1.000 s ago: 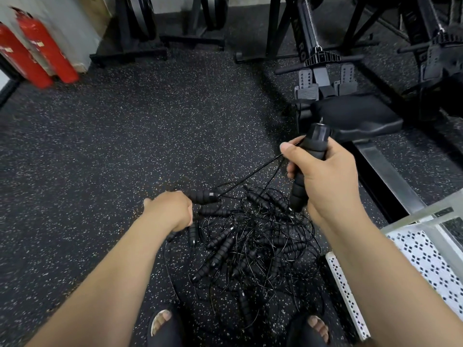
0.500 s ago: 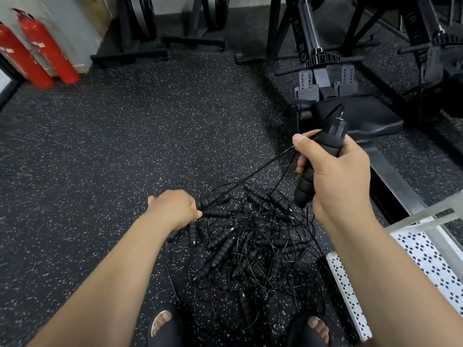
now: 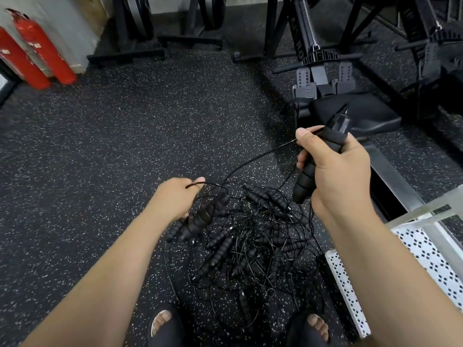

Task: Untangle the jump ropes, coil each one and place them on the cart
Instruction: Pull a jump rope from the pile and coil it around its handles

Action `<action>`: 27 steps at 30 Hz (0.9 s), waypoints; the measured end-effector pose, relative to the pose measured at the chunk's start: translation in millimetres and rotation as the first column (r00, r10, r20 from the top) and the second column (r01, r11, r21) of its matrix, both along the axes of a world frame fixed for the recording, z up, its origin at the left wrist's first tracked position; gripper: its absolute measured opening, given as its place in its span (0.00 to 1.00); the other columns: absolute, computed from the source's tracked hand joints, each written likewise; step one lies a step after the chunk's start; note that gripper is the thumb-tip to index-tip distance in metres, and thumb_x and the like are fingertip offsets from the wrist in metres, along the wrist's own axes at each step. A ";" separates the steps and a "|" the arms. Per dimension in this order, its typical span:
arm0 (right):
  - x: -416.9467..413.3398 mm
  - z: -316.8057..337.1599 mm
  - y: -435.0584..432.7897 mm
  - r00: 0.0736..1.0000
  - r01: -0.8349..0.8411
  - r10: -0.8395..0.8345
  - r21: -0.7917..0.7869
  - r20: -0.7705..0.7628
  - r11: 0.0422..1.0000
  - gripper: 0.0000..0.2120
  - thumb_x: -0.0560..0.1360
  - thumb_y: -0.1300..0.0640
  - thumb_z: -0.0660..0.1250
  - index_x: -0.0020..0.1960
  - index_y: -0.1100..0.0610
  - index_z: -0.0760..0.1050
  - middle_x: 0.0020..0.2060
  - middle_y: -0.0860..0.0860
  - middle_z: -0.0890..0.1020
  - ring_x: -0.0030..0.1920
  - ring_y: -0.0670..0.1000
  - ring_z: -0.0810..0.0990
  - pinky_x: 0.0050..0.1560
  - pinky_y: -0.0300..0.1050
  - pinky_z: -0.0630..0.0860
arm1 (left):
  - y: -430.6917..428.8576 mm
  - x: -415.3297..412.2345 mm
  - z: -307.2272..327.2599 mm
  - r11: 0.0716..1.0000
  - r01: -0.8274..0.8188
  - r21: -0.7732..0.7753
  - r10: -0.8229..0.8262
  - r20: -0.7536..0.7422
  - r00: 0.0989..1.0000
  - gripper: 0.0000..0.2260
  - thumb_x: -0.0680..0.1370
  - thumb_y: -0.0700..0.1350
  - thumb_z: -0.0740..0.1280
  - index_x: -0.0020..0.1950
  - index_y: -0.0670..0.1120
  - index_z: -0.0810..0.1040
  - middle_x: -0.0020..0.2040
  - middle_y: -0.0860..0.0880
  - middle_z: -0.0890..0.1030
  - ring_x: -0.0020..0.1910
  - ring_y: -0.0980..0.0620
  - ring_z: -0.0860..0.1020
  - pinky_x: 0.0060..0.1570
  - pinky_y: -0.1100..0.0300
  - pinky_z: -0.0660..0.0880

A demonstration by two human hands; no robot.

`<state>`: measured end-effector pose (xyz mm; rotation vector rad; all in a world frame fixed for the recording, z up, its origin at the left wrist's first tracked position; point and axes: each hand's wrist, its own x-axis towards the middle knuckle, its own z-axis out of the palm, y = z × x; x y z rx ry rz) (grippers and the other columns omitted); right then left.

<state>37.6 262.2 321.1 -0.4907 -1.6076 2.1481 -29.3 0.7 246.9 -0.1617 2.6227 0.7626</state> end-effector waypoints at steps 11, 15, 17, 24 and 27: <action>-2.4 -4.2 7.1 0.999 0.052 -0.052 -0.006 -0.003 0.999 0.07 0.78 0.63 0.77 0.49 0.57 0.79 0.35 0.50 0.82 0.33 0.49 0.78 0.37 0.44 0.77 | -1.9 6.0 -8.8 0.903 -0.261 0.341 0.084 0.456 0.886 0.33 0.80 0.74 0.58 0.53 0.44 0.78 0.33 0.47 0.80 0.37 0.48 0.81 0.46 0.46 0.86; -1.3 -5.6 -0.5 0.998 -0.051 0.051 -0.027 0.026 0.998 0.08 0.79 0.60 0.77 0.53 0.57 0.78 0.46 0.55 0.85 0.40 0.53 0.85 0.36 0.45 0.78 | 13.8 14.0 -1.8 0.839 -0.301 0.453 0.023 0.523 0.852 0.36 0.80 0.75 0.53 0.53 0.43 0.79 0.31 0.49 0.74 0.33 0.47 0.79 0.51 0.41 0.85; -0.5 -6.8 -5.9 0.993 -0.105 0.107 -0.034 0.047 0.994 0.08 0.80 0.58 0.76 0.54 0.57 0.78 0.49 0.56 0.88 0.42 0.54 0.86 0.36 0.45 0.78 | 21.4 17.5 2.6 0.798 -0.290 0.528 -0.033 0.518 0.855 0.37 0.82 0.73 0.52 0.54 0.41 0.81 0.30 0.49 0.70 0.30 0.48 0.76 0.60 0.36 0.83; 0.3 -10.8 -16.8 0.973 -0.182 0.190 -0.072 0.128 0.981 0.05 0.81 0.60 0.73 0.52 0.55 0.77 0.46 0.57 0.89 0.38 0.52 0.83 0.34 0.43 0.76 | 35.5 26.7 22.7 0.725 -0.255 0.639 -0.112 0.476 0.872 0.37 0.77 0.76 0.57 0.57 0.42 0.80 0.30 0.52 0.57 0.24 0.53 0.57 0.33 0.54 0.73; 0.6 -18.0 -20.7 0.929 -0.272 0.275 -0.047 0.248 0.961 0.05 0.79 0.61 0.75 0.51 0.56 0.80 0.42 0.54 0.86 0.36 0.51 0.81 0.33 0.43 0.75 | 36.6 28.4 32.5 0.731 -0.205 0.651 -0.173 0.467 0.867 0.36 0.77 0.77 0.57 0.55 0.44 0.80 0.30 0.52 0.56 0.24 0.54 0.55 0.28 0.59 0.66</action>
